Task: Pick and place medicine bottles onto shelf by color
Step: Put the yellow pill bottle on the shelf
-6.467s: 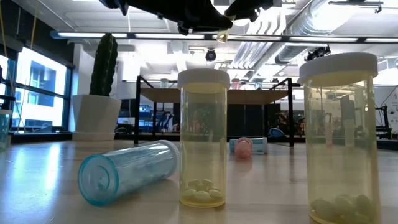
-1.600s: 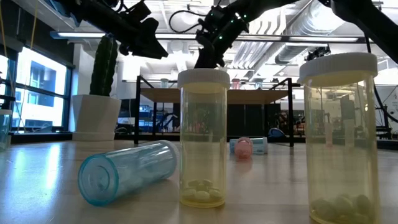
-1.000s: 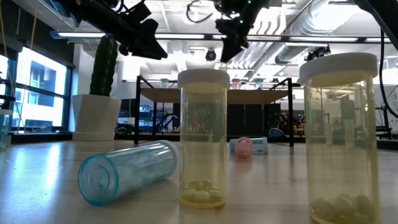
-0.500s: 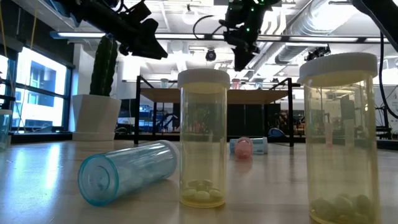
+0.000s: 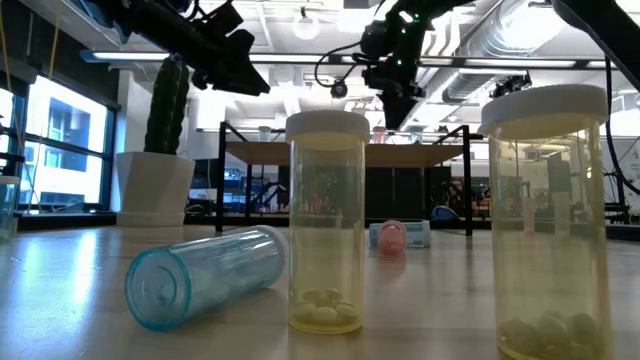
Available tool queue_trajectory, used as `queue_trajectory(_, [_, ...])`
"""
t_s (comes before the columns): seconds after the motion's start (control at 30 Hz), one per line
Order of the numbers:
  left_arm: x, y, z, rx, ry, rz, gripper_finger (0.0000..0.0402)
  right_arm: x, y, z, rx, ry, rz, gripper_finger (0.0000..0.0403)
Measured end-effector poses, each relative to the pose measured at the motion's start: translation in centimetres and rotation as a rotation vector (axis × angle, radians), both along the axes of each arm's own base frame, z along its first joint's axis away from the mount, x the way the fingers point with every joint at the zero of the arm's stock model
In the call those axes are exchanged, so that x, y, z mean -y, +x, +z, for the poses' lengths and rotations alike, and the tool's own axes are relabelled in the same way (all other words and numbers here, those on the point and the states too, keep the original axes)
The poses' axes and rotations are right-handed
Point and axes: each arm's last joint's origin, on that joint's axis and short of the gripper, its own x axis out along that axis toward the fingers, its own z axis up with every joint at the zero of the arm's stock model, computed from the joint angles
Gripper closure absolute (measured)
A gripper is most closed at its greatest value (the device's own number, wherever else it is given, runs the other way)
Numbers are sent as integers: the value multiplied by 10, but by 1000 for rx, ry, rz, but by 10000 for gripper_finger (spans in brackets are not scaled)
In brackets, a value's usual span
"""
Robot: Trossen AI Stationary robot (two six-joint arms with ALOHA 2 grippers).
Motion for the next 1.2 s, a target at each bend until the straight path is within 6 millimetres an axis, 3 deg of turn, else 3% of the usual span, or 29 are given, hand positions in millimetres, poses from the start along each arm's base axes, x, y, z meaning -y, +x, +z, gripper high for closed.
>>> queue_trajectory(0.2, [0,0,0,-2,-1,0,216,1,2,-12,-54,44,0,251])
queue_trajectory(1.2, [0,1,0,7,-4,-19,216,0,5,-13,-4,99,31,251])
